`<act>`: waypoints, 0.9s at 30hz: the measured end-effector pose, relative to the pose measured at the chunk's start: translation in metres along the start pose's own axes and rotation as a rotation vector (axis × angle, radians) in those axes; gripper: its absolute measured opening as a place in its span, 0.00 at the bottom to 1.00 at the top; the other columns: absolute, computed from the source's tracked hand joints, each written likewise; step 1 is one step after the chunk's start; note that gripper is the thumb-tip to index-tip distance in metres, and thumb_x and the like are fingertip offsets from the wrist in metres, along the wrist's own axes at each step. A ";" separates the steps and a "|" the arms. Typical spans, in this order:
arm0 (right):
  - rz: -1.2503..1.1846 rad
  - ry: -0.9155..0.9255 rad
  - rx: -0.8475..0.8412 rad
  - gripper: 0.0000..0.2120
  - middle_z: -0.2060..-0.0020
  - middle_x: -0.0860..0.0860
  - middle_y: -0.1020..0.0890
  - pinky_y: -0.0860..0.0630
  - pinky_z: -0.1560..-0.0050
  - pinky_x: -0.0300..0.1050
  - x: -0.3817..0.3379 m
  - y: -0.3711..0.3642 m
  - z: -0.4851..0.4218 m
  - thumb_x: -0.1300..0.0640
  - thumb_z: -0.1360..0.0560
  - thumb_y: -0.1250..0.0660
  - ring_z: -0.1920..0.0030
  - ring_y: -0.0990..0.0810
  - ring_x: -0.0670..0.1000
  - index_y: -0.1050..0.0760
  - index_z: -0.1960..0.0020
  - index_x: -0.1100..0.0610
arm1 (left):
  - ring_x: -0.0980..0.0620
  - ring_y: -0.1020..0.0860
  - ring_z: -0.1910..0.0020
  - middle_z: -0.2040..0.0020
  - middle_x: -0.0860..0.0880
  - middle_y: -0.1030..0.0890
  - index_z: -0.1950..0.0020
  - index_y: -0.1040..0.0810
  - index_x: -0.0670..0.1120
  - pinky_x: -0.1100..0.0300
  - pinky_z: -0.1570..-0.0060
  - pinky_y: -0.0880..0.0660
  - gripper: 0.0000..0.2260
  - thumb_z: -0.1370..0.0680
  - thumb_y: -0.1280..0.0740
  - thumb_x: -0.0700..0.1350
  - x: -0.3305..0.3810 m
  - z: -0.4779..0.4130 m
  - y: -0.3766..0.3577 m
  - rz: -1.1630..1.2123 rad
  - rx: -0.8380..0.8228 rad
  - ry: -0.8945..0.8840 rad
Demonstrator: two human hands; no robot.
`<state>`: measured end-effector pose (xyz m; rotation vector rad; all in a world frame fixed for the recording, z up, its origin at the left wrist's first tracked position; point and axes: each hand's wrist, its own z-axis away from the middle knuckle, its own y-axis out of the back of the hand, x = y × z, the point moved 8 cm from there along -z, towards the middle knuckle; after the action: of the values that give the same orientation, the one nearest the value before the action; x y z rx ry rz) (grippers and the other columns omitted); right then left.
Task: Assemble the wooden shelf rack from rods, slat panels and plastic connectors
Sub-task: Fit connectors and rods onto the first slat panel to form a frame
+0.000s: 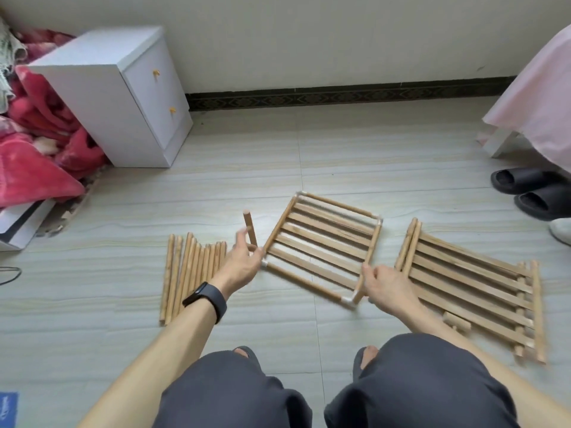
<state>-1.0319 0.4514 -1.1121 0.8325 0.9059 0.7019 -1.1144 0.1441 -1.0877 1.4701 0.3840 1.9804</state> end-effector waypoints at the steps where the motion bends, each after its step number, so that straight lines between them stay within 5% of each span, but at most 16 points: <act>1: -0.148 0.042 -0.103 0.28 0.53 0.51 0.14 0.23 0.48 0.50 -0.014 -0.011 0.004 0.39 0.16 0.54 0.54 0.15 0.54 0.23 0.49 0.57 | 0.45 0.22 0.38 0.35 0.50 0.25 0.21 0.43 0.50 0.43 0.34 0.27 0.25 0.16 0.40 0.51 -0.001 0.004 -0.007 -0.052 -0.049 -0.008; 4: -0.598 0.053 -0.499 0.23 0.45 0.48 0.14 0.22 0.51 0.48 -0.060 -0.046 0.019 0.39 0.15 0.50 0.57 0.15 0.50 0.23 0.43 0.52 | 0.47 0.21 0.39 0.34 0.49 0.23 0.24 0.34 0.53 0.47 0.35 0.25 0.22 0.18 0.37 0.52 -0.002 0.018 -0.024 -0.115 -0.160 -0.056; 6: -0.683 0.116 -0.677 0.14 0.43 0.46 0.15 0.22 0.53 0.46 -0.089 -0.062 0.023 0.41 0.15 0.46 0.54 0.14 0.52 0.25 0.36 0.41 | 0.49 0.21 0.41 0.36 0.52 0.23 0.27 0.32 0.59 0.50 0.38 0.24 0.23 0.22 0.33 0.52 -0.002 0.025 -0.033 -0.096 -0.208 -0.073; 8: -0.733 0.162 -0.640 0.15 0.47 0.48 0.13 0.22 0.56 0.43 -0.100 -0.066 0.009 0.46 0.14 0.44 0.55 0.13 0.52 0.32 0.29 0.37 | 0.51 0.21 0.43 0.39 0.54 0.23 0.29 0.30 0.63 0.51 0.40 0.24 0.26 0.26 0.29 0.52 -0.005 0.027 -0.038 -0.100 -0.212 -0.081; 10: -0.730 0.139 -0.488 0.17 0.50 0.51 0.13 0.22 0.59 0.42 -0.090 -0.064 -0.015 0.49 0.14 0.43 0.58 0.15 0.51 0.31 0.26 0.45 | 0.52 0.20 0.47 0.44 0.55 0.22 0.33 0.28 0.62 0.53 0.44 0.24 0.20 0.24 0.30 0.55 -0.011 0.024 -0.032 -0.131 -0.109 -0.112; 13: -0.284 0.140 -0.284 0.19 0.38 0.52 0.17 0.23 0.43 0.48 -0.050 -0.065 -0.053 0.50 0.16 0.42 0.42 0.18 0.53 0.28 0.27 0.54 | 0.51 0.19 0.49 0.47 0.54 0.18 0.37 0.24 0.54 0.59 0.50 0.23 0.09 0.16 0.37 0.50 -0.019 0.016 -0.004 -0.198 0.127 -0.187; 16: 0.212 0.119 -0.337 0.23 0.25 0.56 0.29 0.35 0.28 0.49 0.003 -0.093 -0.074 0.49 0.16 0.44 0.26 0.31 0.57 0.33 0.24 0.56 | 0.49 0.18 0.49 0.45 0.48 0.16 0.29 0.26 0.48 0.55 0.50 0.20 0.14 0.15 0.40 0.46 -0.033 0.002 0.022 -0.282 0.233 -0.173; 19: 0.422 0.034 -0.451 0.24 0.18 0.55 0.48 0.38 0.25 0.57 0.050 -0.133 -0.071 0.45 0.17 0.46 0.22 0.42 0.63 0.36 0.23 0.50 | 0.54 0.22 0.68 0.58 0.51 0.19 0.24 0.31 0.50 0.63 0.70 0.25 0.18 0.14 0.41 0.47 -0.039 -0.018 0.038 -0.363 0.287 -0.144; 21: 0.393 0.014 -0.437 0.20 0.18 0.55 0.56 0.33 0.30 0.55 0.056 -0.159 -0.060 0.46 0.17 0.44 0.26 0.36 0.64 0.34 0.28 0.51 | 0.55 0.26 0.72 0.62 0.52 0.22 0.21 0.36 0.53 0.64 0.76 0.31 0.20 0.14 0.43 0.48 -0.036 -0.035 0.045 -0.416 0.326 -0.140; 23: 0.379 0.053 -0.372 0.16 0.19 0.59 0.48 0.30 0.34 0.50 0.040 -0.180 -0.048 0.48 0.17 0.44 0.32 0.29 0.62 0.31 0.33 0.53 | 0.50 0.22 0.67 0.57 0.47 0.18 0.18 0.44 0.57 0.57 0.69 0.26 0.24 0.14 0.43 0.48 -0.034 -0.055 0.052 -0.430 0.375 -0.119; 25: 0.376 0.143 -0.390 0.17 0.26 0.59 0.34 0.32 0.34 0.48 0.013 -0.200 -0.037 0.49 0.18 0.45 0.35 0.27 0.60 0.28 0.34 0.55 | 0.46 0.18 0.50 0.40 0.45 0.18 0.17 0.56 0.57 0.56 0.52 0.24 0.32 0.15 0.41 0.45 -0.040 -0.077 0.057 -0.197 0.409 -0.061; 27: 0.209 0.185 -0.522 0.18 0.31 0.57 0.27 0.31 0.33 0.46 -0.011 -0.220 -0.027 0.53 0.20 0.43 0.34 0.26 0.60 0.26 0.34 0.58 | 0.46 0.26 0.30 0.22 0.44 0.34 0.19 0.66 0.58 0.55 0.33 0.30 0.39 0.16 0.38 0.42 -0.051 -0.096 0.050 0.186 0.359 0.028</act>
<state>-1.0228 0.3413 -1.3050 0.4012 0.7523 1.1528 -1.2108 0.0864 -1.1294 1.7530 0.6644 2.1620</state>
